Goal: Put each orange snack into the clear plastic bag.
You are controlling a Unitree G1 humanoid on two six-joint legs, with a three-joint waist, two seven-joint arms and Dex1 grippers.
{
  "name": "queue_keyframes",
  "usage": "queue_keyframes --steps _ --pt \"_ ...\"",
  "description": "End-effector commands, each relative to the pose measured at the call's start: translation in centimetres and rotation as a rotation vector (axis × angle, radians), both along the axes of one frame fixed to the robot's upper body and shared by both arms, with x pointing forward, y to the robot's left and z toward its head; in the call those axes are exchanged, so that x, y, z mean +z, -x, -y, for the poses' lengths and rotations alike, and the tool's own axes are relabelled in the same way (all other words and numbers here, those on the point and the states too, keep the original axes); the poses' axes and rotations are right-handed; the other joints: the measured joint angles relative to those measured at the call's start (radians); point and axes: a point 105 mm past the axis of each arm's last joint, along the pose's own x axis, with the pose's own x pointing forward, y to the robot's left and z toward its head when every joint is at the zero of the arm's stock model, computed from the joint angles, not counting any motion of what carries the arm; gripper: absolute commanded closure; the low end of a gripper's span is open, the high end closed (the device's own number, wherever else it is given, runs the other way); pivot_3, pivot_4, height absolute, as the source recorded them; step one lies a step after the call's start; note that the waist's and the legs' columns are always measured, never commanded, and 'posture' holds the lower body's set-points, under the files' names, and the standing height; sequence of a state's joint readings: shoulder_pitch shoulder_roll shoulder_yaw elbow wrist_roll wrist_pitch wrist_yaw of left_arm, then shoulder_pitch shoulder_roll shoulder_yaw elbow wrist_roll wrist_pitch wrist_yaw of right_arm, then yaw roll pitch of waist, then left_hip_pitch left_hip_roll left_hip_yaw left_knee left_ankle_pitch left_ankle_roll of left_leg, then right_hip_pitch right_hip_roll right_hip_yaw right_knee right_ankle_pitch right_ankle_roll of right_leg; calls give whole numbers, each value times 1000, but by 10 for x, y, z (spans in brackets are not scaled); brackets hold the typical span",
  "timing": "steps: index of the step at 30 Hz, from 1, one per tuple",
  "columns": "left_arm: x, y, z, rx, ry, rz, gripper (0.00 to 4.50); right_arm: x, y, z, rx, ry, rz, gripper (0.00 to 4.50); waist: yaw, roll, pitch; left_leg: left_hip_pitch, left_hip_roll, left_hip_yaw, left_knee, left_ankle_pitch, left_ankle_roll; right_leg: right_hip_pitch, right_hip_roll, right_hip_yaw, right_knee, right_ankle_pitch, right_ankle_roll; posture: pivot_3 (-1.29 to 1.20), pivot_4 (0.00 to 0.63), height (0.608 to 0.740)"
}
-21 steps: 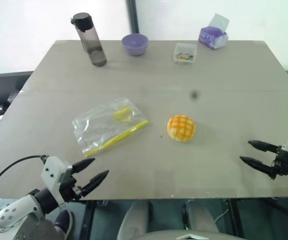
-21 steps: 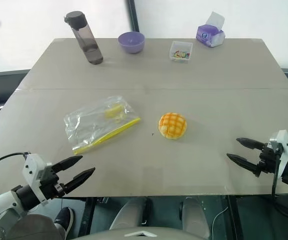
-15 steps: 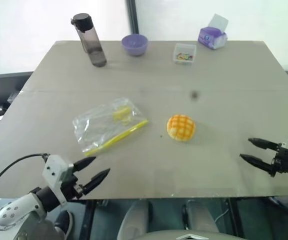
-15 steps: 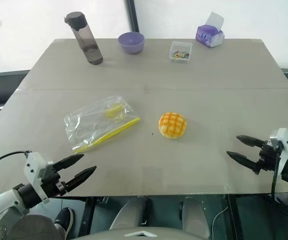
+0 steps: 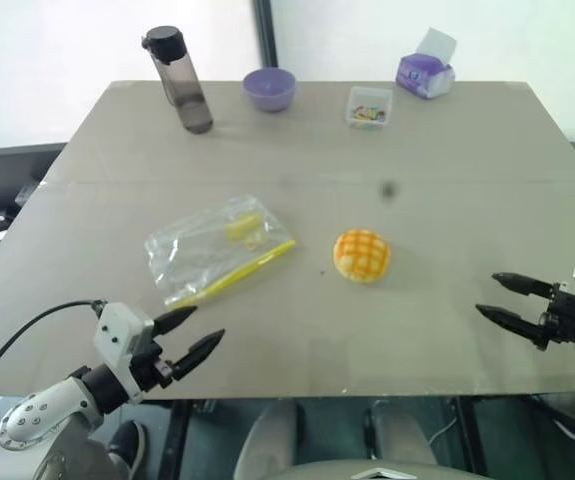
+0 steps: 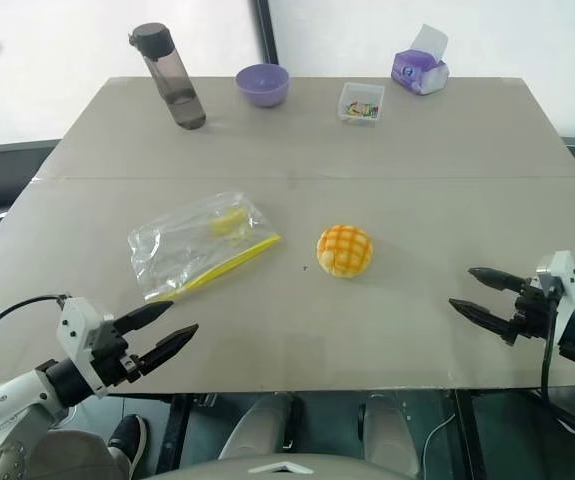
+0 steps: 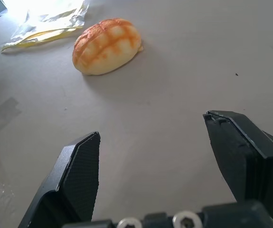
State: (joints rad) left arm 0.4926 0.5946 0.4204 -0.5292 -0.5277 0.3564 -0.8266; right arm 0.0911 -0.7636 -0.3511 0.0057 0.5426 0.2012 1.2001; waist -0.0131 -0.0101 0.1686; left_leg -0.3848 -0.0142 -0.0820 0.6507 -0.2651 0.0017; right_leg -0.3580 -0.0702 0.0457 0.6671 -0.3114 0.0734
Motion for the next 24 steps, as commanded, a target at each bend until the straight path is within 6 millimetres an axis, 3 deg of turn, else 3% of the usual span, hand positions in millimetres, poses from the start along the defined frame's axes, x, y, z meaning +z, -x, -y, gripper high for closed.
queue_keyframes --steps 1,4,10,12,15,20,24 --pt "4 0 2 -7 -6 26 959 11 0 -7 32 -14 46 636 0 0 0 0 0 0 0 0 0 0 0 0 0 0 0 0 150 740" --pt "4 1 1 -4 -8 23 959 17 1 -14 75 -17 89 636 0 0 0 0 0 0 0 0 0 0 0 0 0 0 0 0 150 740" --pt "11 -4 -15 116 70 29 959 43 29 -67 364 -69 179 636 -1 1 0 0 1 -1 -1 0 0 0 0 0 0 0 0 0 150 740" --pt "18 -7 -23 166 117 45 959 51 33 -79 429 -81 185 636 0 0 0 0 0 -1 0 0 0 0 0 -1 0 0 0 0 150 740" --pt "34 -14 -53 319 269 32 959 66 33 -98 483 -105 237 636 0 0 0 0 0 -2 0 0 0 0 0 -2 0 0 0 0 150 740" --pt "45 -14 -78 405 453 -51 959 62 28 -98 475 -88 229 636 0 -1 0 -1 0 -4 0 0 0 -1 0 -3 1 0 0 0 150 740" --pt "22 -13 -94 505 418 -206 959 57 25 -95 469 -70 228 636 0 -1 0 -1 -1 -4 0 0 0 -1 0 -3 0 0 0 0 150 740"
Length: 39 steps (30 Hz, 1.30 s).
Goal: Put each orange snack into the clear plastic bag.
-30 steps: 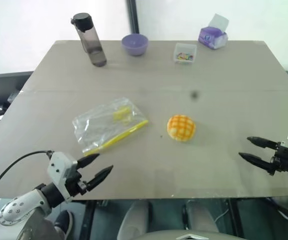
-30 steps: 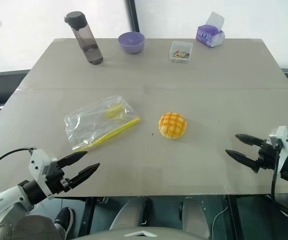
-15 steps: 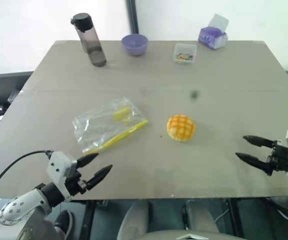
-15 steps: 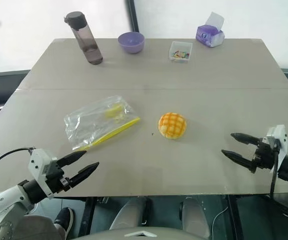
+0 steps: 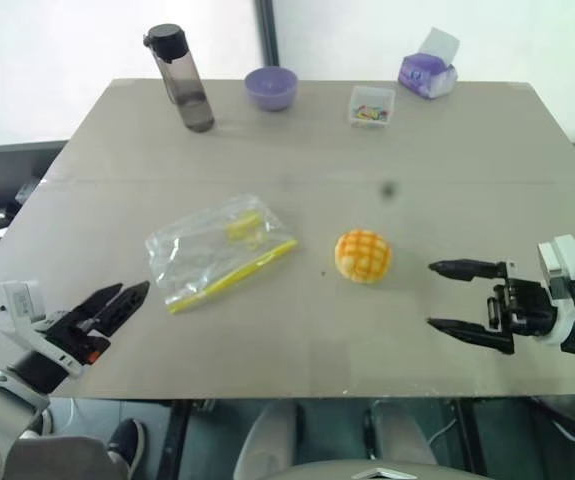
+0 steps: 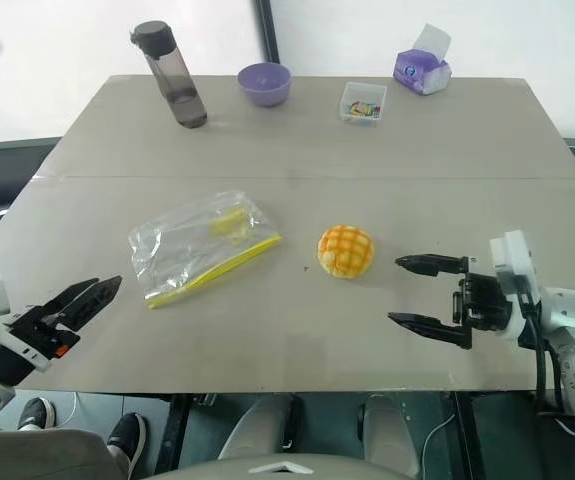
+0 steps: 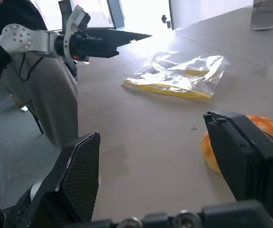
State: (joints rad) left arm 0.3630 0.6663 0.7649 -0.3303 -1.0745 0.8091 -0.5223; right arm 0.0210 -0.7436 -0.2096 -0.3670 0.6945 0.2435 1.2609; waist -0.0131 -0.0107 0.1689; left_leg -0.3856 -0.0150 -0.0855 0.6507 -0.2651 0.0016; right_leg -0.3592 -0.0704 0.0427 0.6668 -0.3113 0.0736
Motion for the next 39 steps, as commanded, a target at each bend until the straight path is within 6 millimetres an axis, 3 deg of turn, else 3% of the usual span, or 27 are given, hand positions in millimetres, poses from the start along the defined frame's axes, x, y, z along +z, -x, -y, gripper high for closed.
queue_keyframes --steps 1,7,12,18,24,32,35,39 --pt "-14 0 -9 46 32 -111 959 3 -2 1 -3 -1 38 636 0 0 0 0 0 0 0 0 0 0 0 0 0 0 0 0 150 740" --pt "-52 -20 21 7 57 -271 959 2 -5 -2 -14 -24 46 636 7 2 -2 1 0 0 0 0 0 1 0 0 2 0 0 0 150 740" --pt "-62 -51 50 11 115 -260 959 2 -8 -3 -35 -33 61 636 23 12 -7 2 -1 0 0 0 0 1 -1 0 3 0 0 0 150 740" --pt "-52 -77 27 181 95 -211 959 -5 -5 0 -67 -38 45 636 29 13 -10 3 -3 -1 1 0 0 1 -1 0 5 0 0 0 150 740" --pt "-27 -82 24 168 105 -161 959 -8 -7 1 -86 -35 53 636 1 13 -10 4 -2 0 1 0 0 2 0 2 7 0 0 0 150 740" --pt "-13 -103 3 252 -4 -134 959 -8 -10 -1 -100 -41 64 636 -1 8 -8 3 -3 0 1 0 -1 1 0 1 7 0 0 0 150 740" --pt "-20 -109 8 239 40 -162 959 -7 -11 -3 -104 -45 66 636 0 7 -7 2 -3 0 1 0 -1 0 0 1 6 0 0 0 150 740" --pt "-31 -113 30 135 110 -212 959 -6 -12 -5 -108 -50 73 636 2 7 -7 2 -3 0 1 0 -1 0 0 1 6 0 0 0 150 740"
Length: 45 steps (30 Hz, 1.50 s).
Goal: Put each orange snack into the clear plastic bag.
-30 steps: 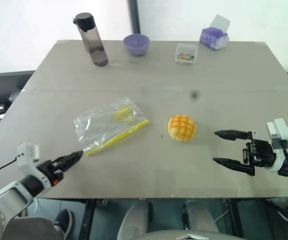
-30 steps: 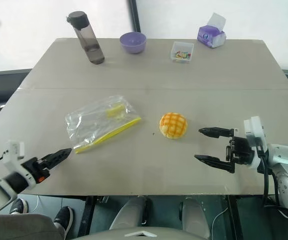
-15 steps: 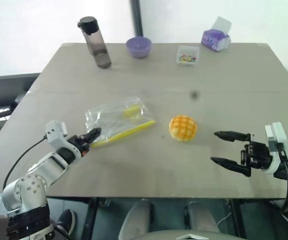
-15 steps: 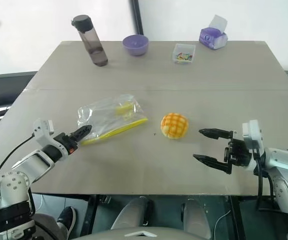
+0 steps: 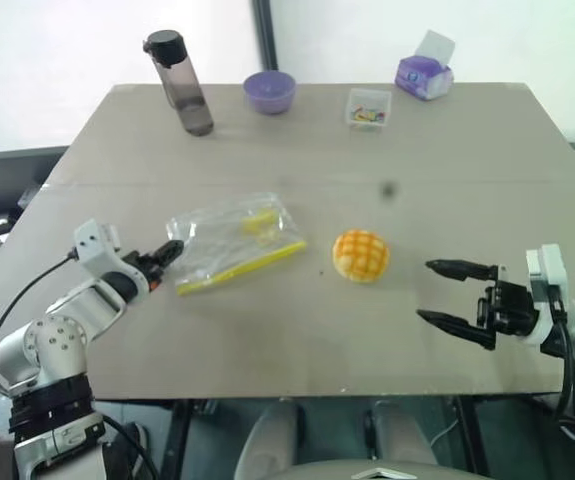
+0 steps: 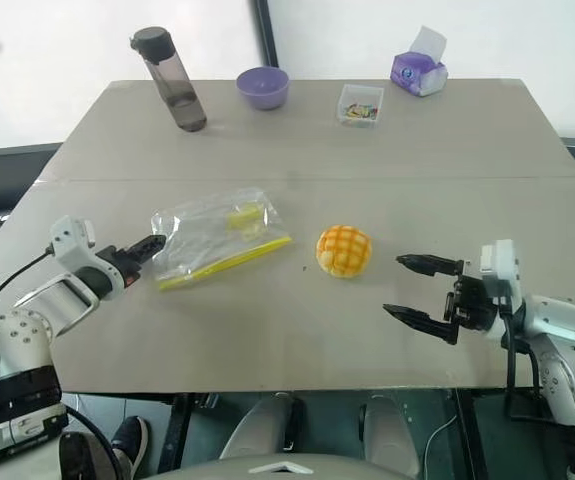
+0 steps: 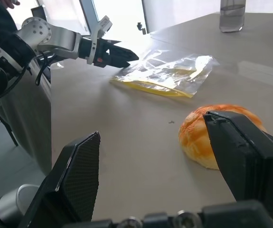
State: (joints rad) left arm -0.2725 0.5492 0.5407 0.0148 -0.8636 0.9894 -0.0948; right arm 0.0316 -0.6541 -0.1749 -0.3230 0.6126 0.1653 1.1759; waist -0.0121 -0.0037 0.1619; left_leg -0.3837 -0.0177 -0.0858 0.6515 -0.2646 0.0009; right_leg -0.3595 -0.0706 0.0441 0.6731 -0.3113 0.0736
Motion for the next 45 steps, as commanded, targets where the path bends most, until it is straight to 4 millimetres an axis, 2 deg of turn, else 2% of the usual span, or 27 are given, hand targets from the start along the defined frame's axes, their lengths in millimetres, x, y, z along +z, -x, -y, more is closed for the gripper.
queue_keyframes --steps 1,5,13,15,17,19,22,23,28,32,35,38,42,45 --pt "-12 0 20 -95 65 -45 959 9 0 -2 3 -7 48 636 2 0 0 0 0 0 0 0 0 0 0 0 0 0 0 0 150 740" --pt "-11 4 37 -191 165 -62 959 10 -1 -3 1 -7 50 636 6 0 0 0 -1 0 0 0 0 0 -1 0 0 0 0 0 150 740" --pt "-21 1 38 -176 286 -134 959 9 -2 -5 -2 -16 46 636 6 0 0 1 -2 -1 0 0 0 0 -1 -1 0 0 0 0 150 740" --pt "-29 -5 52 -204 412 -141 959 7 -2 -5 5 -15 42 636 13 2 -2 1 -2 -1 0 0 0 0 -1 -1 0 0 0 0 150 740" --pt "-37 -4 65 -241 482 -170 1926 5 -3 -5 8 -15 43 636 21 4 -2 1 -4 -2 1 0 0 1 -1 -1 0 0 0 0 150 740" --pt "-42 -3 71 -266 494 -191 2702 5 -3 -5 8 -18 45 636 26 3 -3 1 -5 -2 1 0 0 1 -2 -1 0 0 0 0 150 740" --pt "-46 0 81 -322 503 -216 4142 2 -4 -6 11 -18 44 636 27 4 -3 0 -5 -3 1 1 -1 1 -2 -2 0 0 0 0 150 740" --pt "-46 0 84 -338 504 -220 4460 0 -3 -8 13 -18 42 636 27 8 -5 0 -5 -3 1 2 -3 2 -2 -2 0 0 0 0 150 740" --pt "-36 0 94 -419 519 -188 4460 -4 -3 -14 1 -26 42 636 27 9 -6 1 -6 -3 1 1 -2 2 -2 -2 0 0 1 0 150 740" --pt "-7 4 105 -523 610 -69 4460 -5 -8 -19 -23 -14 13 636 28 7 -5 0 -6 -3 1 3 -4 2 -3 -2 0 0 1 0 150 740" --pt "26 15 114 -647 783 55 4460 -3 -20 -28 -54 38 81 636 21 2 -2 -1 -6 -4 1 3 -5 1 -3 -2 0 0 1 0 150 740" --pt "40 24 120 -717 844 101 4460 -1 -30 -38 -73 85 146 636 2 -3 1 -3 -3 -4 1 4 -6 -2 -1 -2 1 0 1 0 150 740" --pt "61 43 134 -839 938 175 4460 10 -53 -74 -94 160 321 636 -24 -4 2 -3 -2 -3 1 4 -7 -4 -1 -1 2 0 1 0 150 740" --pt "72 51 138 -866 978 206 4460 11 -60 -90 -86 187 357 636 -27 -5 2 -3 -1 -3 1 4 -7 -5 -1 0 3 0 1 0 150 740"
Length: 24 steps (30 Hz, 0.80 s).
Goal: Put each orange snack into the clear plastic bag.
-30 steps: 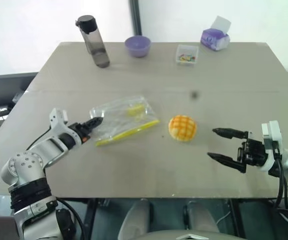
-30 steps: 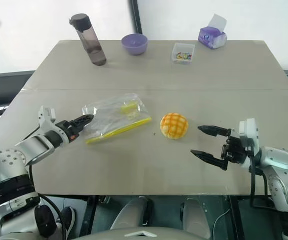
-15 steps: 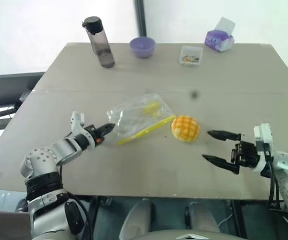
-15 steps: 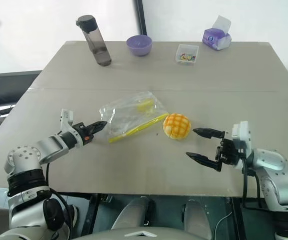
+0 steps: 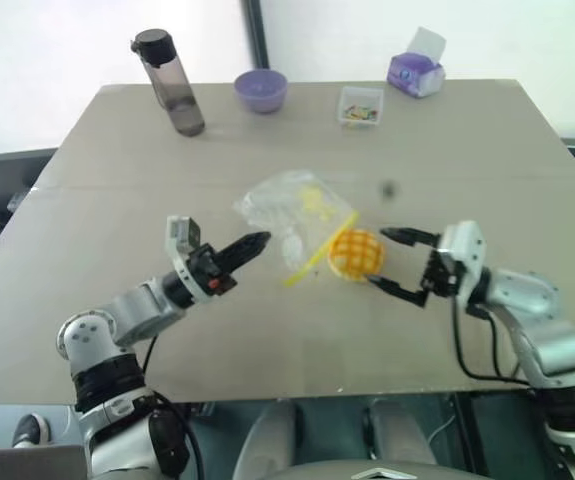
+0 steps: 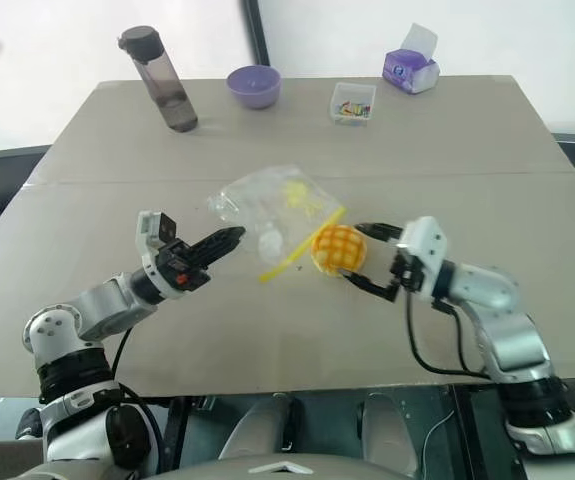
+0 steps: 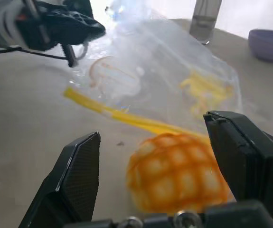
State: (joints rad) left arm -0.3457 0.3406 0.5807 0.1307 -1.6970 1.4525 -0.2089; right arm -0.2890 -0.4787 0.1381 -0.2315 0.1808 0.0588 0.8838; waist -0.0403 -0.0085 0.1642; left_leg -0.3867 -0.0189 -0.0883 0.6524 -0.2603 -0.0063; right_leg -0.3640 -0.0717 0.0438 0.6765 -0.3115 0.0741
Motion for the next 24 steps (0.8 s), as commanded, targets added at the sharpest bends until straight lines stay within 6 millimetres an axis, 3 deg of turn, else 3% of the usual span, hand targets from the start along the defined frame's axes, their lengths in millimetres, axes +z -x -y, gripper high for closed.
queue_keyframes --steps 1,4,9,15,18,24 --pt "27 10 2 -11 90 78 4460 4 -7 -19 15 57 96 636 5 -1 0 0 0 -1 0 0 0 0 0 0 0 0 0 0 150 740" --pt "34 11 7 4 137 107 4460 -7 -19 -45 55 153 156 636 8 -1 1 0 -1 0 1 0 0 0 -1 0 0 0 0 0 150 740" --pt "35 11 8 55 172 115 4460 -22 -32 -62 68 265 240 636 11 -2 1 0 -2 -1 0 1 -2 0 0 -1 0 0 0 0 150 740" --pt "30 16 10 68 151 101 4460 -10 -52 -74 -23 161 241 636 -1 -2 1 -1 -2 0 0 2 -3 -1 1 0 0 0 0 0 150 740" --pt "29 17 8 77 152 101 4500 -5 -64 -67 -104 136 262 1409 0 -2 1 0 -2 0 0 2 -3 -1 1 0 1 0 0 0 150 740" --pt "28 23 3 69 108 110 4500 -6 -69 -56 -149 121 248 4216 -2 -2 1 0 -3 0 0 2 -3 -1 1 0 0 0 0 0 150 740"
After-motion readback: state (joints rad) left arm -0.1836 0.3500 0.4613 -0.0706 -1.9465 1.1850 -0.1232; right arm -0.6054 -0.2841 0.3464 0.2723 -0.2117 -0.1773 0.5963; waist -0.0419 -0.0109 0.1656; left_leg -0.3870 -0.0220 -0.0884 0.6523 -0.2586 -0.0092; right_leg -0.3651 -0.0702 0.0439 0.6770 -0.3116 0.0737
